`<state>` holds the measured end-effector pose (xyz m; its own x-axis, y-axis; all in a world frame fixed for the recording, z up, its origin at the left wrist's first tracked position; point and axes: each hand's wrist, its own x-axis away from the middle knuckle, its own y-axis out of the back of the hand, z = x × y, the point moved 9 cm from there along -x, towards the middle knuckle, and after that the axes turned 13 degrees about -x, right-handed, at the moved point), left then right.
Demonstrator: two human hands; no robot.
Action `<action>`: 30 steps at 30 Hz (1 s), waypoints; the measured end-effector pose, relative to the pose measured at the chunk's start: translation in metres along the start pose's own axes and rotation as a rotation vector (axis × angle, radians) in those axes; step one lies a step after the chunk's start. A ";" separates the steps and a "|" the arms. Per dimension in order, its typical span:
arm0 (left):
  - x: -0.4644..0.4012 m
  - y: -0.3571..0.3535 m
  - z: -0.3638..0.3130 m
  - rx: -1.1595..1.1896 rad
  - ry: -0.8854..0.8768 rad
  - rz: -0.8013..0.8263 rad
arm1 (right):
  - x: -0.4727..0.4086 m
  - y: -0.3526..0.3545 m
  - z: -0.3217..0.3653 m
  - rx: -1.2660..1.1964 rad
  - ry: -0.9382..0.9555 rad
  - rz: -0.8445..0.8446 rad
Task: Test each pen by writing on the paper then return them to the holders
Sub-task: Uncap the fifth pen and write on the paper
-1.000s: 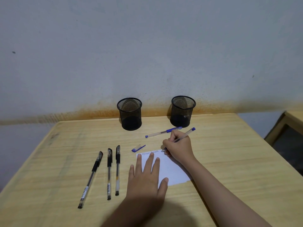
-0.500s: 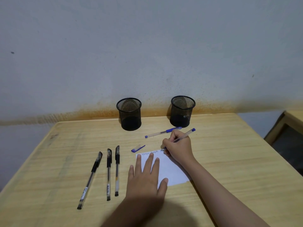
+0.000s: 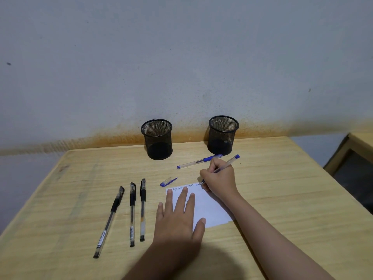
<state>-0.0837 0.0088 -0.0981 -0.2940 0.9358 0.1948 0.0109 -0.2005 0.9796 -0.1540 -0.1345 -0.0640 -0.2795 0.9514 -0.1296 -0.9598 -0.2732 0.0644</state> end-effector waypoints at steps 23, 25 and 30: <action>0.002 0.001 0.002 0.051 -0.020 -0.053 | -0.001 0.007 -0.001 -0.035 0.017 -0.055; 0.001 0.001 0.004 0.080 -0.018 -0.072 | 0.000 0.007 -0.002 -0.056 0.006 -0.051; 0.002 0.005 0.004 0.109 -0.008 -0.120 | 0.000 0.003 0.001 0.060 0.056 -0.021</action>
<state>-0.0806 0.0106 -0.0925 -0.2922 0.9534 0.0755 0.0794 -0.0545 0.9953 -0.1575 -0.1349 -0.0630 -0.2623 0.9467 -0.1868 -0.9626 -0.2430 0.1198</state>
